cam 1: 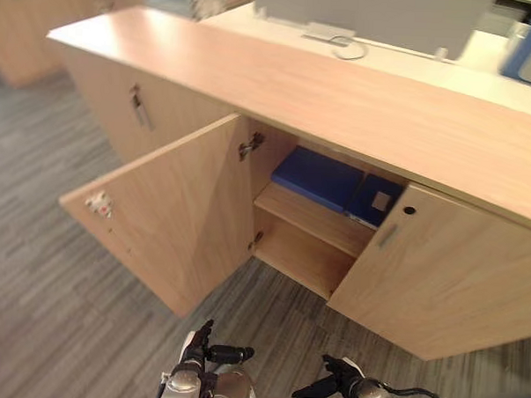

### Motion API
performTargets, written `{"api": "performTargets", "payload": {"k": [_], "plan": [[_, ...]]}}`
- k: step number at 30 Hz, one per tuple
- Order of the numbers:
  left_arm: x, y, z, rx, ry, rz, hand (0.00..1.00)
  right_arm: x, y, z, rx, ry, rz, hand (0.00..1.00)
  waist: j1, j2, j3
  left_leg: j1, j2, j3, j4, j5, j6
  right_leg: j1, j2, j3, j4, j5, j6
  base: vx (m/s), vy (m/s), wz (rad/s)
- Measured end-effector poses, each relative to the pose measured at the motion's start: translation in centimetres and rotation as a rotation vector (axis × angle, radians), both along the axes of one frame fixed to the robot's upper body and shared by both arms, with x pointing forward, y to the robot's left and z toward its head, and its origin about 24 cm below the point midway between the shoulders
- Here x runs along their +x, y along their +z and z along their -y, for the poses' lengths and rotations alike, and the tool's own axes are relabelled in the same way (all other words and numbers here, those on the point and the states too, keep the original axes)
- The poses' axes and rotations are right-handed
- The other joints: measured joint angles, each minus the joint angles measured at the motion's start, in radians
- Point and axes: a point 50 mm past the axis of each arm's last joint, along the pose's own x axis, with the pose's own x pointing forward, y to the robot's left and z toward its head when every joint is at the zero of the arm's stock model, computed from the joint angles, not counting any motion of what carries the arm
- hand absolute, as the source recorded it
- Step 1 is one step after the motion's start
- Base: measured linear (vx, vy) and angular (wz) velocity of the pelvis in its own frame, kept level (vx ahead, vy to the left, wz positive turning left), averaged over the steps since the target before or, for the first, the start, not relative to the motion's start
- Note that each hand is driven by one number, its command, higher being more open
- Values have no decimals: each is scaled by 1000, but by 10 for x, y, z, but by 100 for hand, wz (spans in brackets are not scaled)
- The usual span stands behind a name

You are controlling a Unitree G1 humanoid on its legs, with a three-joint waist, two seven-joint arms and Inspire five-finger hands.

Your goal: Walk over to the cabinet, pick up the folder, carry it to the office cabinet, place the folder inside the office cabinet, then close the office cabinet door

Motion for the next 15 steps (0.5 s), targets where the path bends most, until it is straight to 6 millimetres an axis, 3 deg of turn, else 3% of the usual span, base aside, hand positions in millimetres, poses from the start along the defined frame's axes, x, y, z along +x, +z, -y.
{"api": "performTargets", "payload": {"k": [2, 3, 4, 5, 7, 9, 10, 11, 13, 15], "plan": [[-9, -2, -7, -20, 105, -11, 100, -4, -1, 3, 23, -100, -2, 100, -8, -20, -6, -4, 8, 29, -11, 30, 8, 17, 1, -32, -6, -5, -9, 37, -73, 49], [-10, -2, -9, -30, 144, -8, 100, -8, -2, 8, 27, -181, -3, 100, -13, -15, 0, -22, 20, 149, -1, 61, 43, 40, -6, -63, -23, -2, -13, 25, -55, 77], [-9, -1, -10, -52, 196, 9, 100, -11, -2, 11, 34, -252, -3, 100, -20, -20, 10, -38, 61, 335, 0, 83, 117, 67, -13, -102, -51, 11, -26, 11, -50, 74], [-7, 0, -11, -60, 216, 21, 100, -12, -3, 9, 43, -277, -3, 100, -18, -25, 17, -58, 92, 423, 33, 64, 151, 70, -12, -113, -62, 17, -34, -5, -69, 74], [-10, -1, -12, -99, 286, 29, 100, -13, -2, 22, 44, -420, 15, 100, -35, 11, 35, -136, 211, 766, 322, -22, 180, 114, -18, -205, -82, 22, -39, 38, -58, 84], [-13, -3, -10, -107, 284, 24, 100, -19, -2, 31, 36, -507, 11, 100, -43, 19, 33, -105, 230, 890, 373, -49, 203, 132, -38, -251, -96, 23, -37, 133, 47, 97], [-16, -5, -11, -107, 268, 7, 100, -22, -3, 36, 45, -595, 12, 100, -60, 36, 31, -74, 225, 982, 311, -89, 226, 137, -48, -298, -102, 26, -26, 158, 94, 130], [-15, -5, -10, -115, 256, 2, 100, -21, -2, 38, 50, -637, 14, 100, -66, 32, 37, -65, 199, 998, 258, -85, 237, 135, -52, -313, -101, 27, -22, 155, 94, 121], [-19, -5, -18, -108, 265, 2, 100, -26, -5, 30, 90, -703, -6, 100, -61, -10, 45, -17, 118, 988, 142, -28, 254, 148, -98, -326, -115, 53, -10, 134, 91, 81], [-28, -7, -19, -132, 313, -11, 100, -31, -7, 28, 126, -800, -15, 100, -64, -14, 37, 61, 61, 972, -8, 44, 261, 183, -118, -324, -150, 113, -5, 121, 83, 57]]}}
